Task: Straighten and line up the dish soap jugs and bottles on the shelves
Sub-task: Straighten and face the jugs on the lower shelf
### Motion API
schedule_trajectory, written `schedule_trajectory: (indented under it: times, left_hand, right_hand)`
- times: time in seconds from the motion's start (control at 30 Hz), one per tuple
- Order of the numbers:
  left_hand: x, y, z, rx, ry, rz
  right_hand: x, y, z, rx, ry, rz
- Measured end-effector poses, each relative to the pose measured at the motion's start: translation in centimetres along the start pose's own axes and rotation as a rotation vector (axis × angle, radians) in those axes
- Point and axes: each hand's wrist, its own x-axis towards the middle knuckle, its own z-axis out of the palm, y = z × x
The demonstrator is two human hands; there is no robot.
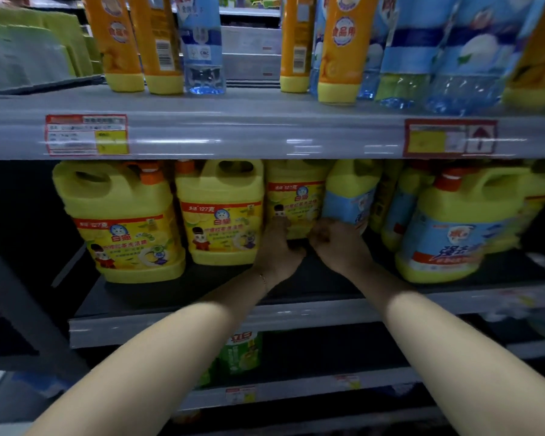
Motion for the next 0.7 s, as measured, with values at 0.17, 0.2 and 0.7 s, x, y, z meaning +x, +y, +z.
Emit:
schedule_trajectory:
  times: [0.17, 0.2, 0.7]
  left_hand:
    - [3.7, 3.7, 3.6, -0.075, -0.134, -0.026]
    - [4.3, 4.1, 4.1, -0.083, -0.136, -0.031]
    - [5.9, 6.3, 5.9, -0.186, -0.29, 0.018]
  right_hand:
    - [-0.6, 2.9, -4.0, -0.282, 0.007, -0.025]
    - [-0.7, 3.4, -4.6, -0.321, 0.017, -0.049]
    - [-1.7, 5.8, -8.0, -0.429, 0.08, -0.263]
